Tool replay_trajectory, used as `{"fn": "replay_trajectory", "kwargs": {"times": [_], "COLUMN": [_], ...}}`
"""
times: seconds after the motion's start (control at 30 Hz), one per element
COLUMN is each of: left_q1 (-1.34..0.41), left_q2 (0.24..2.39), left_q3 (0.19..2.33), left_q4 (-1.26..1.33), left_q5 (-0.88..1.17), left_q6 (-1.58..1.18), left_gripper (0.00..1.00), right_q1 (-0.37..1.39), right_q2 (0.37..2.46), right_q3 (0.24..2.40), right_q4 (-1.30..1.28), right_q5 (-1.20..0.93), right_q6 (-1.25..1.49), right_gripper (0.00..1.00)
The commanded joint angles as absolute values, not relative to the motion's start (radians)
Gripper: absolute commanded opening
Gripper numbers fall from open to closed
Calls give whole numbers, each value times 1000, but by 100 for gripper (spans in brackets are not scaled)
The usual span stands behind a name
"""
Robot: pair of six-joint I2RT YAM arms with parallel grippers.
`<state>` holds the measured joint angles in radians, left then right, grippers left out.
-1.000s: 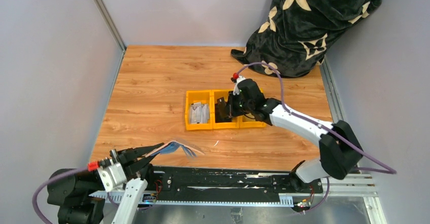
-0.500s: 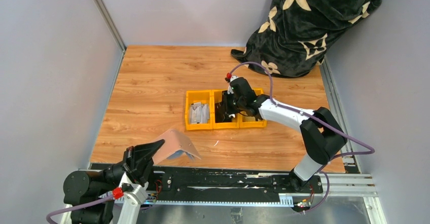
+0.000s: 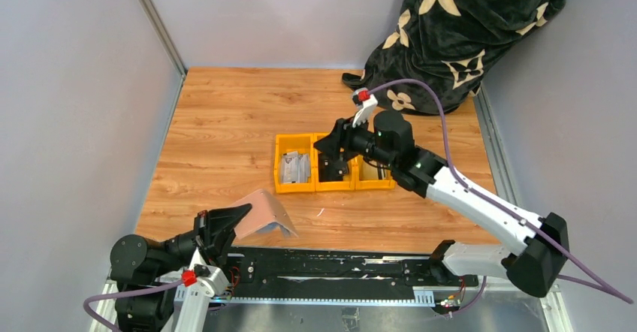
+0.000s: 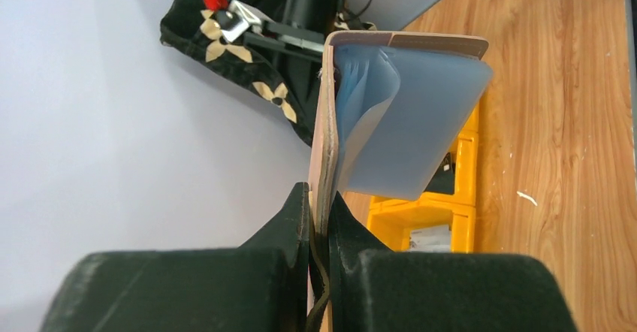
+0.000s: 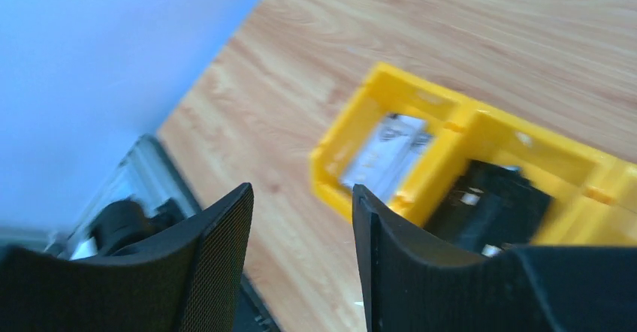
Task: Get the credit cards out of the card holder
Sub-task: Place the credit card in the storage box, then place the card holder at the center of the board.
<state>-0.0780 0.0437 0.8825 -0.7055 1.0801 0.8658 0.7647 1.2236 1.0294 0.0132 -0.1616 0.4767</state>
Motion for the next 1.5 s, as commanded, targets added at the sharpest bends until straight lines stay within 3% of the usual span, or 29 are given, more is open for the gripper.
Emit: {"fn": "replay_trajectory", "kwargs": {"times": [0.0, 0.27, 0.67, 0.93, 1.27, 1.47], "left_q1": [-66, -64, -65, -64, -65, -65], "left_q2": [43, 40, 52, 77, 351, 529], "left_q3": [841, 755, 680, 561, 483, 488], "left_q4": [-693, -693, -692, -693, -764, -765], "left_q5": [1116, 1079, 1056, 896, 663, 529], "left_q6": [960, 1109, 1206, 1331, 1653, 1784], "left_gripper": [0, 0, 0, 0, 0, 0], "right_q1": [924, 1234, 1320, 1263, 1047, 968], "right_q2": [1171, 1210, 1377, 1227, 925, 797], "right_q3": [1010, 979, 1104, 969, 803, 771], "right_q4": [51, 191, 259, 250, 24, -106], "right_q5": [-199, -150, -170, -24, 167, 244], "right_q6": [482, 467, 492, 500, 542, 541], "right_gripper": [54, 33, 31, 37, 65, 68]}}
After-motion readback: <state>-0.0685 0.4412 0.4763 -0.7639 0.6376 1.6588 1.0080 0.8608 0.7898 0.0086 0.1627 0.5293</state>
